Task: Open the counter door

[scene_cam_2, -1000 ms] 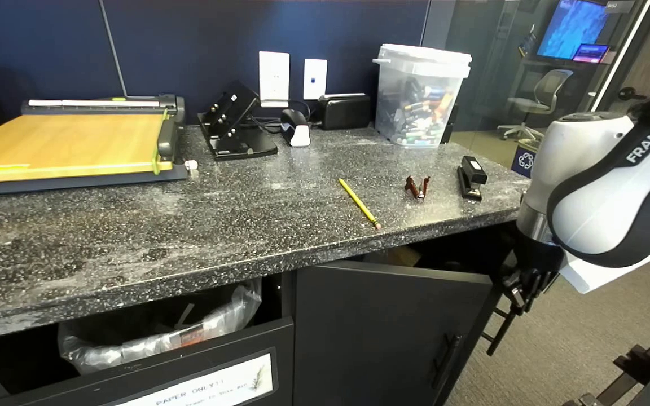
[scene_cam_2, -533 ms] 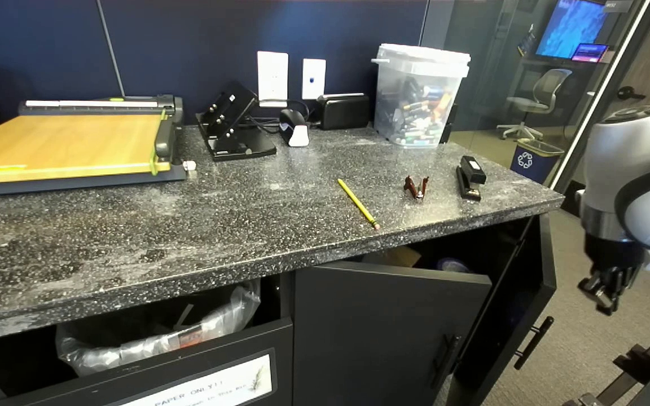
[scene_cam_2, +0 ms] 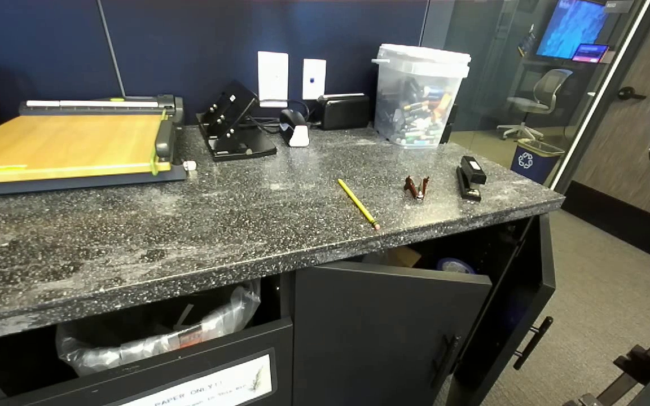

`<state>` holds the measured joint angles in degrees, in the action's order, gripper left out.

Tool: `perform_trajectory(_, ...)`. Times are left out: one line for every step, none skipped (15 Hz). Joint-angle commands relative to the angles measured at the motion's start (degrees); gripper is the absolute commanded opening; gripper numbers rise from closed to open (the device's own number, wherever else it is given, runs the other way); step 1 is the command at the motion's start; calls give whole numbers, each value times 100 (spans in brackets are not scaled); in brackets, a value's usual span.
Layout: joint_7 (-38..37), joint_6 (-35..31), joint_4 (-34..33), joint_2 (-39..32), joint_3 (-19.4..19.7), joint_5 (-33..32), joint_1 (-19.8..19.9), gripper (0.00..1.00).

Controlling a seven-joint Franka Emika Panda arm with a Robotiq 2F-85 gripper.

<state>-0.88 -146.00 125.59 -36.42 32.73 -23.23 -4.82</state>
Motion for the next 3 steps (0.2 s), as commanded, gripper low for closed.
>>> perform_trajectory(-190,155,-52,144,-269,-304,279,53)
perform_trajectory(-192,180,-53,175,-285,-310,282,55)
perform_trajectory(-192,182,-53,177,-290,-311,282,55)
